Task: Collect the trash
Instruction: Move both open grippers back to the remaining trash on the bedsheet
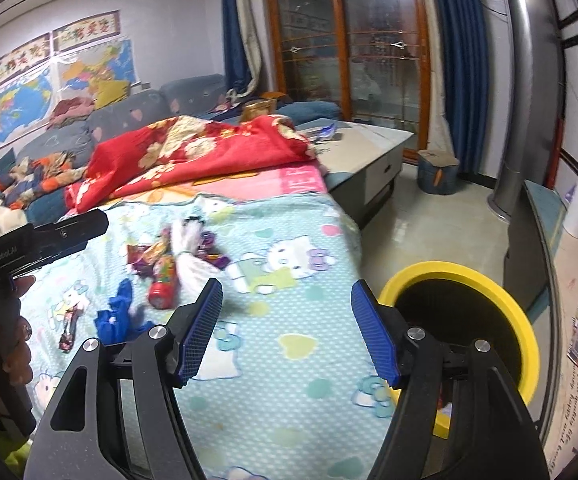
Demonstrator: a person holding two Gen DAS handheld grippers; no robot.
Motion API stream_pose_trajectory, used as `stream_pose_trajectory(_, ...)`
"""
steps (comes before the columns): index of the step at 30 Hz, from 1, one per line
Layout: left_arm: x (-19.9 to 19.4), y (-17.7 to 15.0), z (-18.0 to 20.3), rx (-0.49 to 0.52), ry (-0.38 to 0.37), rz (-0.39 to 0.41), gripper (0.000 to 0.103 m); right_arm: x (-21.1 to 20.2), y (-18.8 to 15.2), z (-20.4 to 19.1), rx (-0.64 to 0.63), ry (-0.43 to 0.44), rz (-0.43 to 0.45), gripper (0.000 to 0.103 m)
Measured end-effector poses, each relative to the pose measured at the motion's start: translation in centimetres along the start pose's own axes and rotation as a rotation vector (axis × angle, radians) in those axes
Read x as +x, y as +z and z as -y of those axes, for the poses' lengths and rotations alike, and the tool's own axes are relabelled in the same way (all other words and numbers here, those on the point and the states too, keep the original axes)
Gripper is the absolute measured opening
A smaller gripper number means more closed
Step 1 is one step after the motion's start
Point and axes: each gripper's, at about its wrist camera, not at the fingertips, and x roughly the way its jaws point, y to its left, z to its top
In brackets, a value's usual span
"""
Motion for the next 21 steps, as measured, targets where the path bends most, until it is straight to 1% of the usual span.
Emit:
stream_pose_trajectory(6,-1.0,-0.2,-3.1,-0.038,0.062,-0.005,0.080,2.0,0.6,-2.4,-0.028,0.062,-0.014,0.065)
stream_pose_trajectory(11,-1.4,-0.8,-4.8,-0.051,0.094,-0.032,0.080,3.9,1.1,-3.5,-0.029,0.098,-0.035,0.065)
stream_pose_trajectory(13,-1.3,-1.2,-5.2,-0.044,0.101,-0.053,0.080,4.6,1.3,-3.8,-0.032,0.114,-0.043,0.065)
stream_pose_trajectory(15,-0.9,-1.8,-5.5,-0.031,0.107,-0.091,0.080,5.4,1.3,-3.9,-0.035,0.124,-0.054,0.065)
stream_pose_trajectory(21,0.6,-3.9,-5.3,0.009,0.100,-0.182,0.080,9.0,1.3,-4.3,-0.051,0.142,-0.133,0.065)
